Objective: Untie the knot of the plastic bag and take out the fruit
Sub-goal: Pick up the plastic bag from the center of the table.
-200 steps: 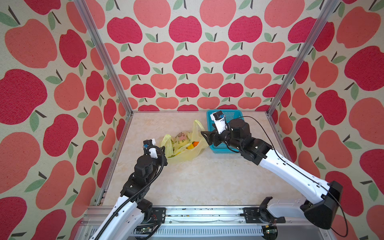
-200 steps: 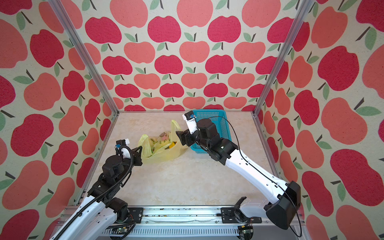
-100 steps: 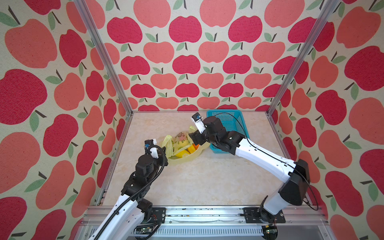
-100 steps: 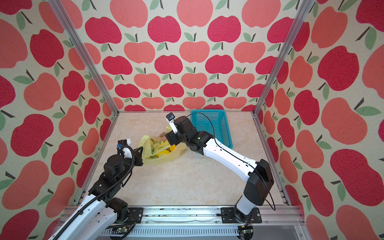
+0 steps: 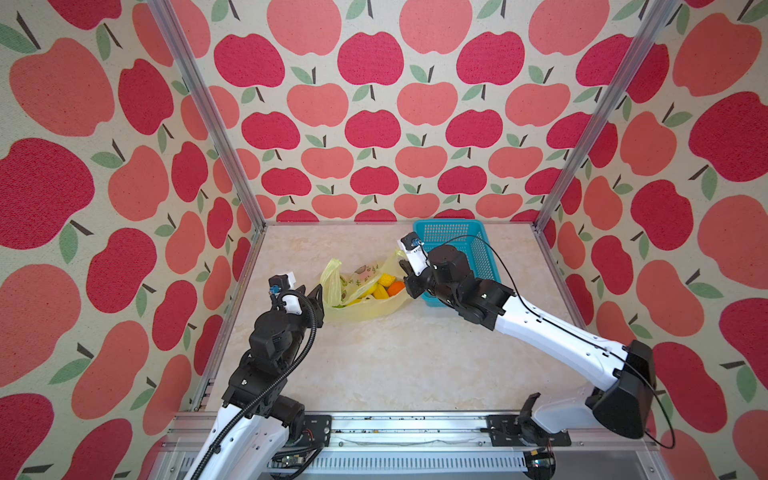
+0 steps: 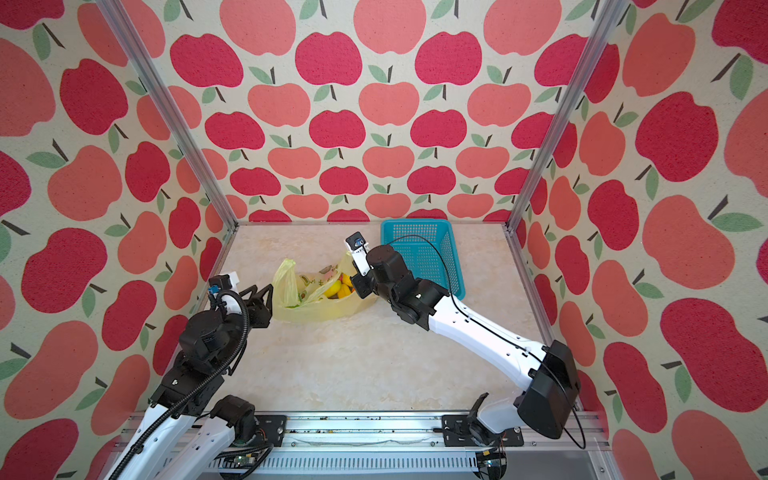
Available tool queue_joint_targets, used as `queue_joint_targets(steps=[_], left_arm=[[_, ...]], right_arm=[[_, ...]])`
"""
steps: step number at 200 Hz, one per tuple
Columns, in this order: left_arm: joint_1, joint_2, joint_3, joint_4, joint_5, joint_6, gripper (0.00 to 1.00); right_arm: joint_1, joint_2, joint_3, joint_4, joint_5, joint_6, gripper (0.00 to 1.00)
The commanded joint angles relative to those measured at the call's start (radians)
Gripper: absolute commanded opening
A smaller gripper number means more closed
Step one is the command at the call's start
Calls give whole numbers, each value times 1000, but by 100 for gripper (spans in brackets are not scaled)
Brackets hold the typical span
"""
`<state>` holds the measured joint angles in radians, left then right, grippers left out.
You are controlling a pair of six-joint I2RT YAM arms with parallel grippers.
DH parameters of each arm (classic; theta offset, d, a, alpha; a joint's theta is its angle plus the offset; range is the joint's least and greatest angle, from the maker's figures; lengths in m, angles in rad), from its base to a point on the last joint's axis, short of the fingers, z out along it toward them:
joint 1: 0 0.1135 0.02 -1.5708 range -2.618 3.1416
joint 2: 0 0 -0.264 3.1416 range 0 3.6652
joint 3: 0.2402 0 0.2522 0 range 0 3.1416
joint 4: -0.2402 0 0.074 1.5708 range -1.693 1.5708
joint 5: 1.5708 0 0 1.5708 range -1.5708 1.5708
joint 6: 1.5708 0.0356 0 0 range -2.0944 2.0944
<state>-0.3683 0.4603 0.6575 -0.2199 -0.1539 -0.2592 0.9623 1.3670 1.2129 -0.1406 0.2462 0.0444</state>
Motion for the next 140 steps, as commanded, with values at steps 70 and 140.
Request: queue_joint_targets(steps=[70, 140], left_arm=[[1, 324, 518, -66, 322, 230, 58], [-47, 822, 649, -256, 519, 524, 73]], right_arm=[[12, -186, -267, 246, -61, 100, 0], [12, -208, -318, 275, 44, 136, 0]])
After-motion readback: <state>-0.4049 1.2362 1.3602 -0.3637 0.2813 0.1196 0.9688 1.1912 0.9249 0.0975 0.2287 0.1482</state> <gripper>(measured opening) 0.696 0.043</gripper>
